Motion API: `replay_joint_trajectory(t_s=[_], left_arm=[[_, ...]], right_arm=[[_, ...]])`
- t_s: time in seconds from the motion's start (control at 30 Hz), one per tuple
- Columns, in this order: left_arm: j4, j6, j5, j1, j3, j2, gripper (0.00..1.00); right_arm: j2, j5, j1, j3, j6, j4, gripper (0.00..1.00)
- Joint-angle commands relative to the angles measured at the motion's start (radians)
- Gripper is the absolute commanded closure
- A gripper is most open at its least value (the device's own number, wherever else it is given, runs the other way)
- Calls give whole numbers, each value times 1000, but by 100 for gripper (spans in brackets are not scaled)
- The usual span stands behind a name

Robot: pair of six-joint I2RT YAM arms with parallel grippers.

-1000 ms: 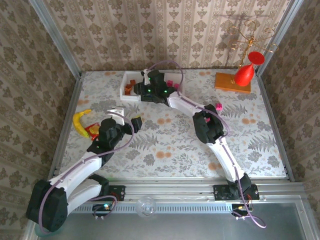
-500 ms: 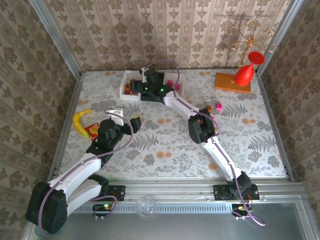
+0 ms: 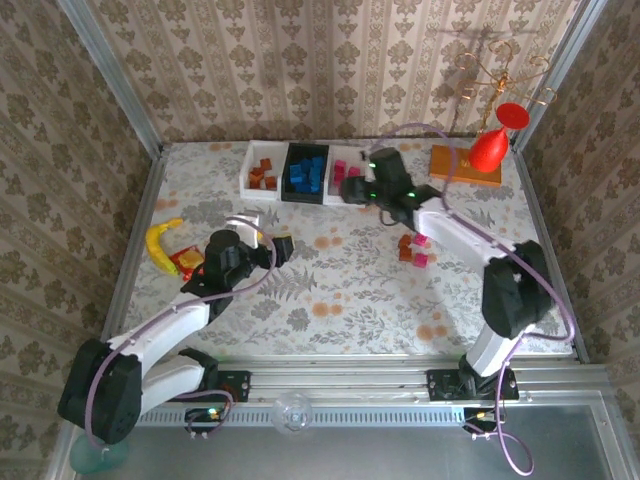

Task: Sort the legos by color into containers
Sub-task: Move the container to the top-center of the table.

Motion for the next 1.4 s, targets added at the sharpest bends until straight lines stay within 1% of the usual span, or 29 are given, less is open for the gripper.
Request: replay_joint_trajectory(t_s=[0.0,0.07,0.13,0.2,0.33,0.4,0.6,0.77,0.9,1.03,1.2,1.37], left_arm=[[-23,22,22,-7,55,41,16],[-44,24,11,-5,93,99,16],[-95,19,16,-4,168,178,16],[-158,11,30,-2,282,280,17],[-205,-12,74,-5,511,494,22],[-225,-18,74,-7,628,616,25],[-318,-3,78,-7,960,912,32],[-393,5,82,-9,1169,1078,34],[-411,4,121,-14,1266,1157,34],[-419,7,169,-36,1321,1195,34],[-393,-12,211,-82,1321,1196,34],[-367,-22,208,-108,1289,1169,33]], right_arm=[[-24,40,-59,-129,24,-40,24],[-18,0,-62,-139,37,-8,24],[-4,-22,-59,-140,63,40,23],[13,-27,-59,-151,103,108,23],[20,-39,-59,-188,143,202,23],[6,-29,-61,-210,147,217,23],[-53,-7,-74,-259,119,206,22],[-105,-6,-92,-305,106,196,22],[-142,8,-106,-348,95,191,22],[-154,46,-133,-378,108,176,22],[-128,82,-190,-344,123,90,22],[-62,108,-226,-269,112,-23,22]])
